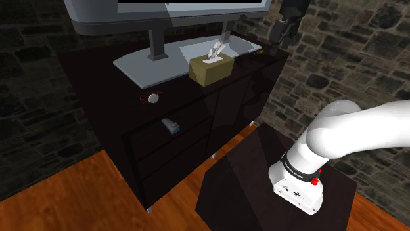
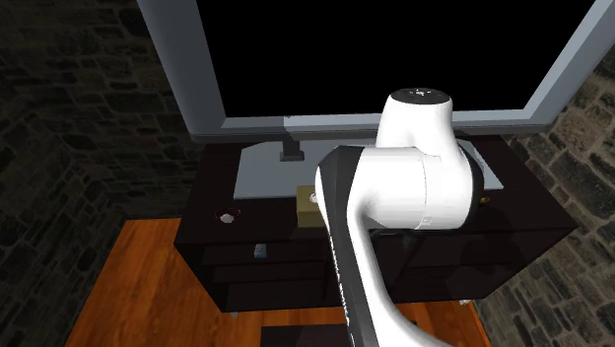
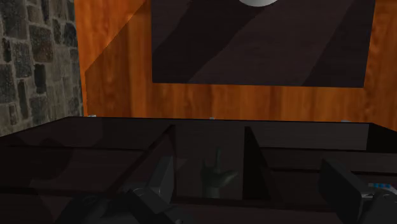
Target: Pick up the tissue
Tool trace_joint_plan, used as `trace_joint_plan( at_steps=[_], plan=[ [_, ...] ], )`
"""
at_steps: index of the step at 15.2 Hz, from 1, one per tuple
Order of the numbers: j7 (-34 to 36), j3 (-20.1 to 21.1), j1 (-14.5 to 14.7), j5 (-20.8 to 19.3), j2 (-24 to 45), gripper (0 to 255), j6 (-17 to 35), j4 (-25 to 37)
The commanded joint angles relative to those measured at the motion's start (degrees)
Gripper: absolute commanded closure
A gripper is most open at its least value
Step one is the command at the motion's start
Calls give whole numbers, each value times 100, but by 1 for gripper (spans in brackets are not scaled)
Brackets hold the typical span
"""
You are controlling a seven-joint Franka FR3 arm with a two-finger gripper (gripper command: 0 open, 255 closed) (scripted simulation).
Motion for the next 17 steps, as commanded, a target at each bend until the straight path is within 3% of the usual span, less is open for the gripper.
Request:
trace_joint_plan(
  at_steps=[1, 9, 17],
  plan=[
    [0, 0, 0, 0, 0, 0, 0, 0],
    [1575, 362, -51, 1207, 498, 0, 1599, -263],
    [2850, 730, -90, 2151, 1336, 0, 3360, -111]
  ],
)
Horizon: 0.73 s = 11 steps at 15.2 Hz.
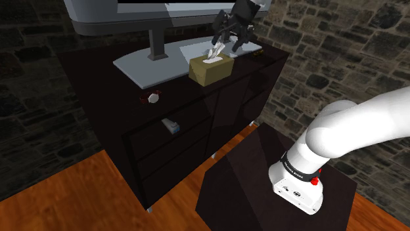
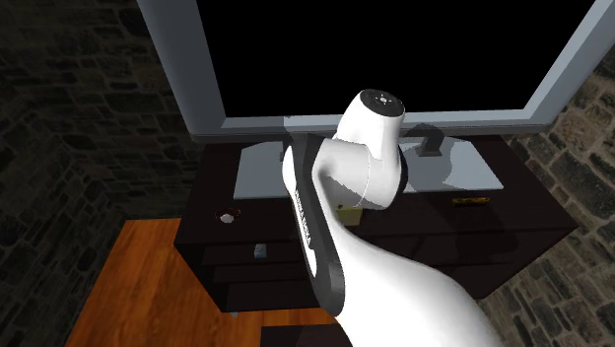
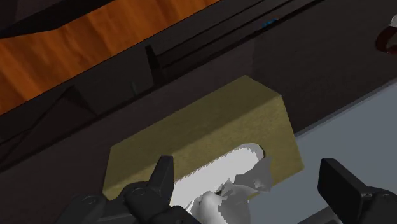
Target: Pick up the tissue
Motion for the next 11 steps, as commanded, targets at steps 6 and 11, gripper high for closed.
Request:
trace_joint_plan(
  at_steps=[6, 11],
  plan=[
    [389, 135, -12, 347, 404, 0, 910, -50],
    [299, 148, 13, 412, 435, 0, 1258, -374]
  ],
)
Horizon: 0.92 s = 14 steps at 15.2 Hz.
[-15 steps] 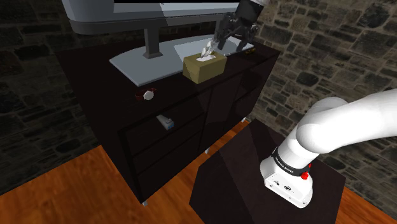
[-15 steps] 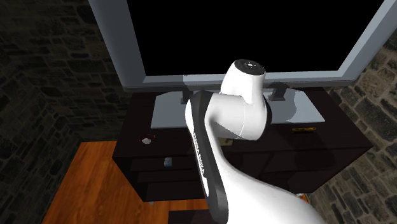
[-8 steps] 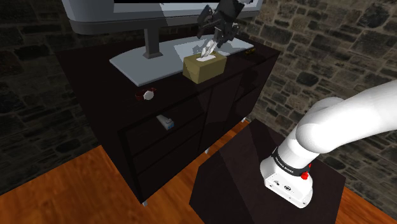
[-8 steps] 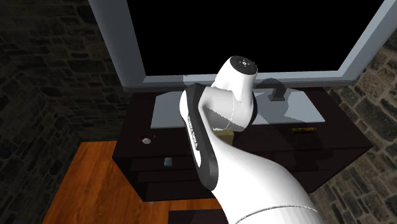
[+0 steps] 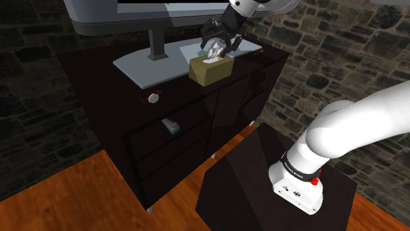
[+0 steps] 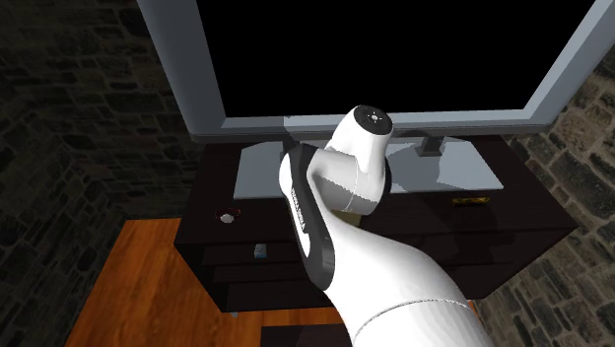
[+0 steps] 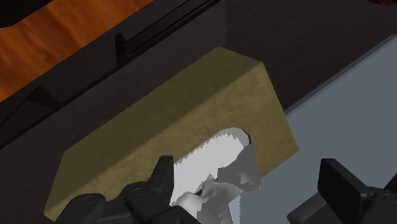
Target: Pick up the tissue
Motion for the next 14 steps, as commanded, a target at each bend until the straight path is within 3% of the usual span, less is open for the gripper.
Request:
trace_joint_plan(
  at_steps=[1, 2, 11, 14],
  plan=[
    [-17, 1, 4, 12, -4, 0, 63, -65],
    [-14, 1, 4, 10, -2, 255, 53, -54],
    [-17, 1, 5, 12, -4, 255, 63, -65],
    [43, -7, -12, -32, -27, 255, -166, 145]
  ],
)
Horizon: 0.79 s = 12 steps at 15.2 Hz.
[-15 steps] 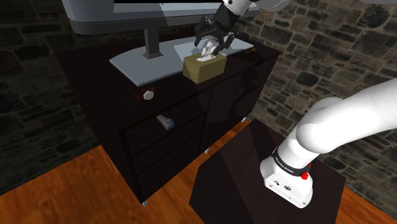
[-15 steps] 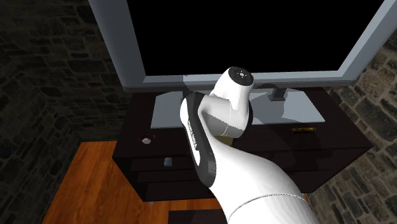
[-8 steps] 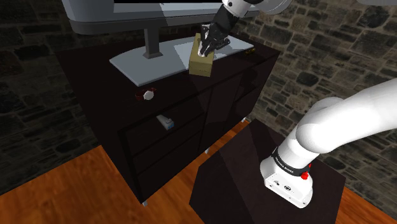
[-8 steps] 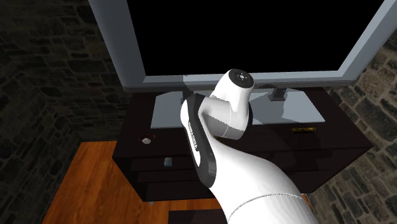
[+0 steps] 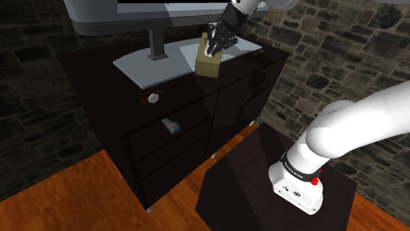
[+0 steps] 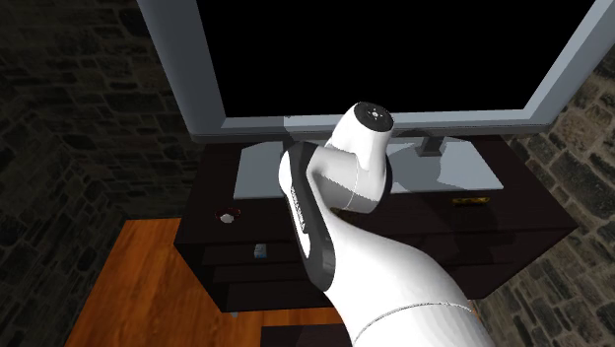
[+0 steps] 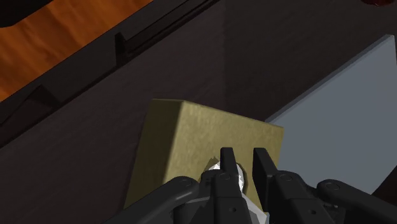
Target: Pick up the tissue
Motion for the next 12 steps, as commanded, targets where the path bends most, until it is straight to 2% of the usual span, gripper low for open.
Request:
trace_joint_plan(
  at_steps=[1, 12],
  plan=[
    [29, -11, -12, -28, -4, 255, -148, 141],
    [227, -46, -56, -157, 24, 255, -961, 999]
  ],
)
